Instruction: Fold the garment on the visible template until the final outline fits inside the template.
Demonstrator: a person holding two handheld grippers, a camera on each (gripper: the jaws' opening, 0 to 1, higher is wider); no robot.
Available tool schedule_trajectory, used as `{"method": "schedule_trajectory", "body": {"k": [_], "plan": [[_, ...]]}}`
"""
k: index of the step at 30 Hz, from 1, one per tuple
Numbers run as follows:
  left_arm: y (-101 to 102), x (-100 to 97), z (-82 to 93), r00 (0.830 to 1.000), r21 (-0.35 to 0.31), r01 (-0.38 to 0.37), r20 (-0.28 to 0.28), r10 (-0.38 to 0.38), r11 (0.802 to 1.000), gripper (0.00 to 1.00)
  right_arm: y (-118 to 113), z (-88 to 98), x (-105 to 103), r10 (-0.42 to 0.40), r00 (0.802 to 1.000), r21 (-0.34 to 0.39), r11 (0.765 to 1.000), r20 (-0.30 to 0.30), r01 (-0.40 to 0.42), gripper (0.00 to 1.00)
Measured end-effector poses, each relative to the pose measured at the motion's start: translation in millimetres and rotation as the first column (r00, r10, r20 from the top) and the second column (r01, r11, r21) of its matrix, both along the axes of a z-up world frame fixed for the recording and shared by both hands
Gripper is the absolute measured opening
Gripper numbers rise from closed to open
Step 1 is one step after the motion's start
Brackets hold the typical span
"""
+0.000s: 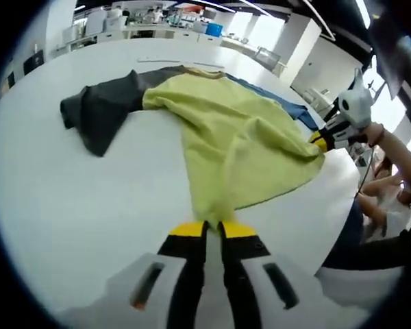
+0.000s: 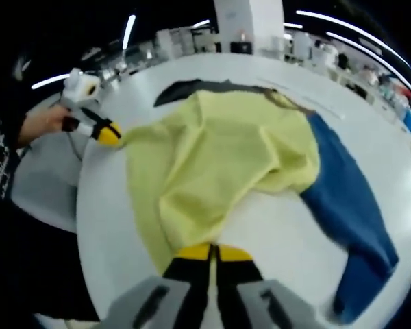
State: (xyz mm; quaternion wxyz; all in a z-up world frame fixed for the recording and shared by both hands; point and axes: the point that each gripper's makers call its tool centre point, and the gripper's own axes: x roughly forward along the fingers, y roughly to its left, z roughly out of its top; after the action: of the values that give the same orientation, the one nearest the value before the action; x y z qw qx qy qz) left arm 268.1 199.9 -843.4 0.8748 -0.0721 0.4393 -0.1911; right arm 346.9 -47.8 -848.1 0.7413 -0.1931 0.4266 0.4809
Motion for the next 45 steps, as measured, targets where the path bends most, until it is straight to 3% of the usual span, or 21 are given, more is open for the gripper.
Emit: {"method": "schedule_trajectory", "body": {"k": [5, 8, 14, 15, 16, 19, 26, 32, 41, 45], "plan": [[-2.2, 0.6, 1.9, 1.0, -0.021, 0.011, 0.015, -0.011, 1.0, 0.0, -1.1, 0.4, -1.0, 0.001, 1.0, -0.006, 1.0, 0.008, -0.001, 0.0], [-6.2, 2.7, 11.3, 0.997, -0.056, 0.029, 0.068, -0.025, 0.998, 0.0, -1.3, 0.9, -2.4, -0.006, 1.0, -0.007, 1.0, 0.015, 0.007, 0.0], [-1.5, 4.9, 23.9, 0.994, -0.091, 0.036, 0.107, -0.026, 0.995, 0.0, -10.5, 2.4, -2.6, -0.056, 0.998, -0.019, 0.998, 0.017, 0.056, 0.0], [-4.6, 8.6, 32.5, 0.988, -0.119, 0.054, 0.152, -0.036, 0.991, 0.0, -13.7, 2.6, -2.6, -0.07, 0.997, -0.022, 0.997, 0.017, 0.07, 0.0], [-5.7, 8.3, 36.3, 0.987, -0.136, 0.06, 0.159, -0.038, 0.989, 0.0, -15.9, 2.9, -2.6, -0.081, 0.997, -0.022, 0.996, 0.019, 0.081, 0.0], [0.5, 8.3, 39.9, 0.985, -0.11, 0.06, 0.167, -0.041, 0.992, 0.0, -25.1, 5.2, -2.9, -0.127, 0.992, -0.029, 0.991, 0.027, 0.128, 0.0], [9.6, 7.5, 37.2, 0.986, -0.084, 0.058, 0.161, -0.044, 0.995, 0.0, -39.6, 10.4, -6.3, -0.185, 0.981, -0.038, 0.982, 0.052, 0.187, 0.0], [13.9, 2.6, 35.8, 0.989, -0.071, 0.051, 0.139, -0.041, 0.996, 0.0, -57.9, 14.1, -10.1, -0.27, 0.96, -0.031, 0.962, 0.073, 0.272, 0.0], [21.6, -8.6, 37.0, 0.992, -0.059, 0.049, 0.122, -0.042, 0.997, 0.0, -77.5, 15.2, -31.5, -0.378, 0.923, -0.015, 0.925, 0.071, 0.38, 0.0], [23.7, -14.6, 37.4, 0.993, -0.062, 0.047, 0.107, -0.04, 0.997, 0.0, -78.6, 18.6, -43.1, -0.396, 0.915, 0.0, 0.918, 0.077, 0.397, 0.0]]}}
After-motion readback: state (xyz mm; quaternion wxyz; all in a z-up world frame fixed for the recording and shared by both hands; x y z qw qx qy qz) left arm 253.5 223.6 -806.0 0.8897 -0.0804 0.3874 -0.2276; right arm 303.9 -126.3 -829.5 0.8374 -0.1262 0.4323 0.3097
